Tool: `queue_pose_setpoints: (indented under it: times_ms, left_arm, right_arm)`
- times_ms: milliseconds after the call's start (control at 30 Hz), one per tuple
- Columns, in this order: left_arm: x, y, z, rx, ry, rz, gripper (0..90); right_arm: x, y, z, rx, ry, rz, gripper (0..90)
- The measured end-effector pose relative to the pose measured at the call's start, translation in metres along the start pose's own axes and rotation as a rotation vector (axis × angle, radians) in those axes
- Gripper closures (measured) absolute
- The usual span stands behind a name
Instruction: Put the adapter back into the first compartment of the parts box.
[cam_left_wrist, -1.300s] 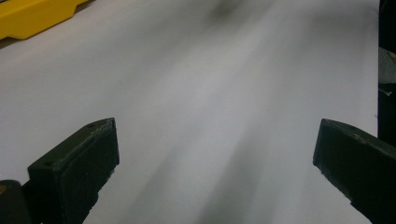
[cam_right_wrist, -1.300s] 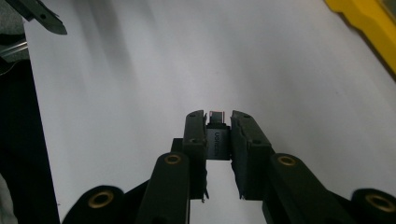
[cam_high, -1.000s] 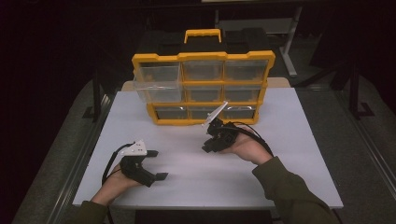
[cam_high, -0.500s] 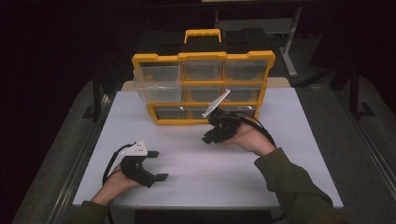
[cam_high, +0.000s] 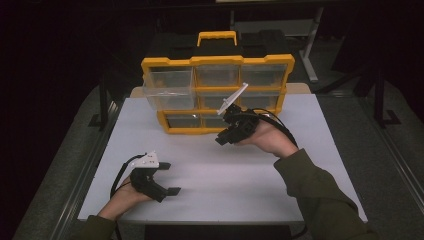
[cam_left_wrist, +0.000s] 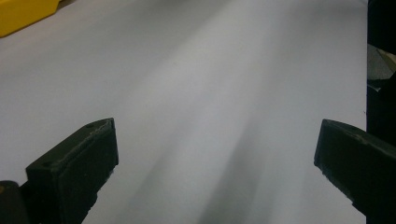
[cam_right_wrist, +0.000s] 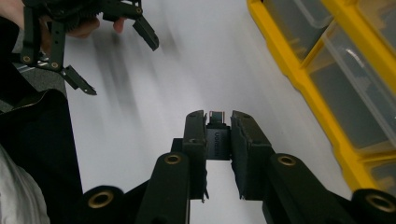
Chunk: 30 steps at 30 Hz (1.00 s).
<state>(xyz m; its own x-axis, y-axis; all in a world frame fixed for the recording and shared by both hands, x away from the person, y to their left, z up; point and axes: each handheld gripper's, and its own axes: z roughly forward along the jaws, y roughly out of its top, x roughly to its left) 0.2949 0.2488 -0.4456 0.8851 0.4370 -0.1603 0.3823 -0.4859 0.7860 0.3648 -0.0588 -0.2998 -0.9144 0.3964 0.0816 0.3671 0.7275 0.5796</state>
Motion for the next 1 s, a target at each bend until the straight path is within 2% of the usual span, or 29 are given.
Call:
queue_pose_setpoints:
  times_ms: [667, 1000]
  left_arm:
    - [0.0, 0.0, 0.001, 0.004, -0.007, -0.005, 0.0]
    - [0.0, 0.0, 0.001, 0.006, -0.007, -0.005, 0.0]
  right_arm:
    - [-0.014, 0.036, -0.043, -0.049, -0.011, -0.008, 75.4]
    - [-0.02, 0.057, -0.061, -0.073, -0.005, -0.027, 75.4]
